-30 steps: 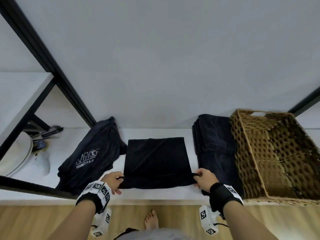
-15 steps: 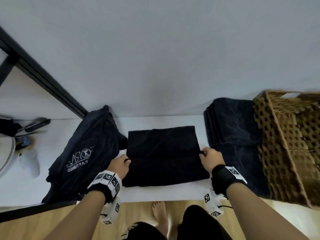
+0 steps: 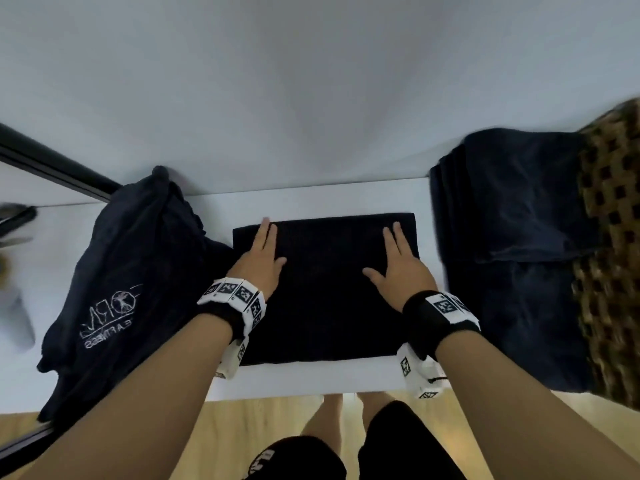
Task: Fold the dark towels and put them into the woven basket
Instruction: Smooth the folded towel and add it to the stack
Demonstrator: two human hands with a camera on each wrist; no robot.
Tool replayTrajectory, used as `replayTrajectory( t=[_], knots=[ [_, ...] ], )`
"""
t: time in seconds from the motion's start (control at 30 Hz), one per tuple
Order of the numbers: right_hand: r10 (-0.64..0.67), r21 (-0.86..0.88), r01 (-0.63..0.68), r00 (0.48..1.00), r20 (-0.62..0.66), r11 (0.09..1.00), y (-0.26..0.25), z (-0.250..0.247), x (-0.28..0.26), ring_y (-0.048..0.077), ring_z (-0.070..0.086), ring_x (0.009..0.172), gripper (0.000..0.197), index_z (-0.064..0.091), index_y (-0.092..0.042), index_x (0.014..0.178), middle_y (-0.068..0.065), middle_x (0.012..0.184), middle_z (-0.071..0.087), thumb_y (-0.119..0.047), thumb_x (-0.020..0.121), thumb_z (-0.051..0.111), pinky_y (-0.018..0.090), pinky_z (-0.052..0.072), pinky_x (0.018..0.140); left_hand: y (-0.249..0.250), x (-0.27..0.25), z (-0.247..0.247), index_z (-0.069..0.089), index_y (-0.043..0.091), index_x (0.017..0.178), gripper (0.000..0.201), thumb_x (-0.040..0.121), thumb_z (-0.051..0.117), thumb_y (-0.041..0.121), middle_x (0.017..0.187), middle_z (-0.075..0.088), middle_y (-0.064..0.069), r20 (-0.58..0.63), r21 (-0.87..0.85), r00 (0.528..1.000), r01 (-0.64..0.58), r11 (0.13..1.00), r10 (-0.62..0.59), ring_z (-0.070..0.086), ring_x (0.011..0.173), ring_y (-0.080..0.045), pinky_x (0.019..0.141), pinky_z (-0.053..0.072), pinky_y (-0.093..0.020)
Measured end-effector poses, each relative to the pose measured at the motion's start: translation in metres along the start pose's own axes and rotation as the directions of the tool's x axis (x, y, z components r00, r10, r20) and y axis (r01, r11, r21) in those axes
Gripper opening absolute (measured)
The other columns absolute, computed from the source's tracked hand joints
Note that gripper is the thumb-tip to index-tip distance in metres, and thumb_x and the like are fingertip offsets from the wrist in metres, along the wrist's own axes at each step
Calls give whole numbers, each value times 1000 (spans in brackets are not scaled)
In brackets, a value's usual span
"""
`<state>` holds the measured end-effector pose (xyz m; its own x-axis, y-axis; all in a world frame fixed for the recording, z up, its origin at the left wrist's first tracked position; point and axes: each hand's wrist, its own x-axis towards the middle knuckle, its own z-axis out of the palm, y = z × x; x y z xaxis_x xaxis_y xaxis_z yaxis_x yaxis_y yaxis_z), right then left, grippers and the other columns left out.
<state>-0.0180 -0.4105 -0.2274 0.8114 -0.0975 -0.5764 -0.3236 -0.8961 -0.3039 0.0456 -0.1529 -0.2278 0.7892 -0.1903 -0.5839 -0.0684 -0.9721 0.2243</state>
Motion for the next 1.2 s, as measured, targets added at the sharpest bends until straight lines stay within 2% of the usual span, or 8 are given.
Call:
replayTrajectory(
  t=[0.13, 0.23, 0.3, 0.47, 0.63, 0.8, 0.93, 1.2],
  knots=[
    [58, -4, -58, 998, 12, 998, -1, -10, -1, 28, 58, 114, 87, -3, -18, 157, -5, 162, -22, -44, 96, 54, 34, 50, 84, 2, 7, -7, -2, 10, 155, 70, 102, 43, 21, 161, -21, -1, -33, 14, 993, 110, 994, -109, 61, 105, -24, 73, 49, -30],
    [-80, -71, 75, 995, -61, 995, -19, -14, 9, 30, 50, 119, 81, 10, -18, 157, -1, 164, -11, -32, 94, 59, 39, 50, 91, 11, 7, -8, 11, 16, 156, 71, 98, 53, 18, 162, -16, 9, -33, -29, 990, -140, 990, 139, 60, 107, -23, 87, 52, -34],
    [-190, -147, 180, 980, -58, 973, -24, -14, 17, 31, 42, 124, 75, 17, -20, 156, -1, 165, -1, -32, 93, 56, 40, 45, 98, 9, 10, -7, 17, 22, 155, 70, 98, 56, 19, 162, -14, 13, 24, -62, 966, -256, 965, 258, 49, 127, -22, 102, 46, -32],
    [-37, -126, 26, 996, -84, 992, -3, -22, 15, 29, 31, 131, 72, 17, -19, 156, -4, 165, 5, -29, 92, 50, 39, 34, 107, -10, 10, -17, 6, 22, 156, 74, 99, 52, 33, 162, -15, 3, 56, -67, 998, 7, 998, -3, 19, 148, -24, 111, 32, -32],
    [16, -100, -14, 1000, 21, 995, 6, -21, -13, 31, 19, 146, 75, 17, -15, 155, 11, 164, 2, -22, 91, 55, 43, 28, 116, -12, -22, -14, 17, 32, 154, 75, 94, 60, 37, 162, -16, 5, 92, 43, 984, -160, 986, 155, 35, 138, -29, 104, 42, -37],
    [-135, -99, 127, 988, -77, 987, 1, -6, -43, 28, 17, 149, 61, 37, -17, 148, 14, 162, 15, -17, 89, 55, 45, 19, 120, -7, -55, 1, 45, 33, 138, 58, 87, 62, 53, 164, -5, -1, 164, 111, 976, -160, 981, 140, 23, 143, -29, 110, 34, -43],
    [-152, -123, 156, 988, 42, 980, 6, 9, -61, 24, 18, 149, 67, 37, -22, 146, 4, 163, 14, -18, 84, 63, 46, 25, 118, 3, -76, 18, 42, 26, 135, 66, 82, 68, 54, 163, -9, -6, 166, 234, 982, -133, 963, 95, 5, 149, -27, 109, 35, -49],
    [-109, -331, 117, 993, 45, 936, 15, 5, -77, 22, 40, 132, 38, 60, -16, 119, 5, 148, 34, -27, 84, 66, 44, 15, 120, 10, -91, 24, 61, 19, 121, 35, 93, 60, 40, 159, 19, -4, 120, 184, 988, -119, 976, 98, 35, 137, -26, 109, 33, -42]
  ],
)
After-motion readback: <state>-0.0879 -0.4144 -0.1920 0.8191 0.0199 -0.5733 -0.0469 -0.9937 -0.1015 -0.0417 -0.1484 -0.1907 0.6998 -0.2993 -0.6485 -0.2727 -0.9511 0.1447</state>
